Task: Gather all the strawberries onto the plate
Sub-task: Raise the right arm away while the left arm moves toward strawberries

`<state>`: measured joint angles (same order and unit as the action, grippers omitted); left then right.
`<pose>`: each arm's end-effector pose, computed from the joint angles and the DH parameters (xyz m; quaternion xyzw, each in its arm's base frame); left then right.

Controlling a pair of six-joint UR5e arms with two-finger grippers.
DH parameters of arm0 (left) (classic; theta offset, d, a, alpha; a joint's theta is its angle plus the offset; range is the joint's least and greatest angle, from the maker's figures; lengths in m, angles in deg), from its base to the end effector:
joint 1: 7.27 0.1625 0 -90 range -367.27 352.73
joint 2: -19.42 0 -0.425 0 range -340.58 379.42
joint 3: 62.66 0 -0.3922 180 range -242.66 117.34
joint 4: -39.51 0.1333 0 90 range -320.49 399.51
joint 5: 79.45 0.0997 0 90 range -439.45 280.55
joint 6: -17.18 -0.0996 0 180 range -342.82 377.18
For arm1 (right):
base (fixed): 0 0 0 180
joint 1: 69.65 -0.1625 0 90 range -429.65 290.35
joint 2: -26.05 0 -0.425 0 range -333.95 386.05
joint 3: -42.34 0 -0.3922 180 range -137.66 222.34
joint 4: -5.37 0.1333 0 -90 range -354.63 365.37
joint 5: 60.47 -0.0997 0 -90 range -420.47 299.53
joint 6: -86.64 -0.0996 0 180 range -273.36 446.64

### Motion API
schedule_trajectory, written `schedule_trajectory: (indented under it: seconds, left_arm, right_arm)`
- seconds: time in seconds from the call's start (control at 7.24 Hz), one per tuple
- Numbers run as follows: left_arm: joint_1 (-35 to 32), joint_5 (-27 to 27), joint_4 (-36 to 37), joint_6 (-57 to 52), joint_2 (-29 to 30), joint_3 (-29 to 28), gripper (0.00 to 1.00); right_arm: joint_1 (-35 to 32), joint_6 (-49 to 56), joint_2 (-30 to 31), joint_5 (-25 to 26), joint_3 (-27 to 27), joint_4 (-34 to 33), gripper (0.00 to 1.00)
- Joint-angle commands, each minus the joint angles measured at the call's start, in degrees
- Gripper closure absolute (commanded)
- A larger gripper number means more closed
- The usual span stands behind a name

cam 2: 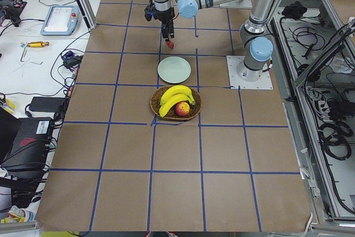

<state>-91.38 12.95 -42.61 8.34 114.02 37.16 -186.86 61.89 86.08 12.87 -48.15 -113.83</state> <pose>-0.0770 -0.5122 0.3782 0.0269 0.9978 0.0592 0.0134 0.4402 -0.5022 0.2343 -0.0196 0.9892 0.0732 0.1255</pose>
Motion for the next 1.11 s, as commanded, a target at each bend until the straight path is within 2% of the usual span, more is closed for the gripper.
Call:
schedule_trajectory:
  seconds: [0.0, 0.28, 0.41, 0.55, 0.97]
  left_arm:
    - [-0.09, -0.02, 0.13, 2.05, 0.41, -0.07, 0.00]
    - [-2.18, -0.02, 1.35, 6.96, 0.58, -0.16, 0.00]
    - [-3.07, -0.19, 4.49, 9.42, 1.28, -0.16, 0.00]
    - [-4.82, -1.24, 4.69, 15.11, 2.51, -0.16, 0.00]
    - [-9.05, -1.77, 6.79, 29.88, 6.02, -0.16, 0.00]
  right_arm:
    - [1.44, 0.32, 6.21, 5.11, 0.41, 6.68, 0.00]
    - [6.78, 6.16, 11.04, 7.52, 0.41, 14.05, 0.00]
    - [10.64, 11.43, 14.38, 9.87, 0.41, 20.18, 0.00]
    - [13.99, 15.92, 16.85, 11.63, 0.32, 23.28, 0.00]
    - [17.53, 18.50, 20.82, 14.89, 0.06, 25.86, 0.00]
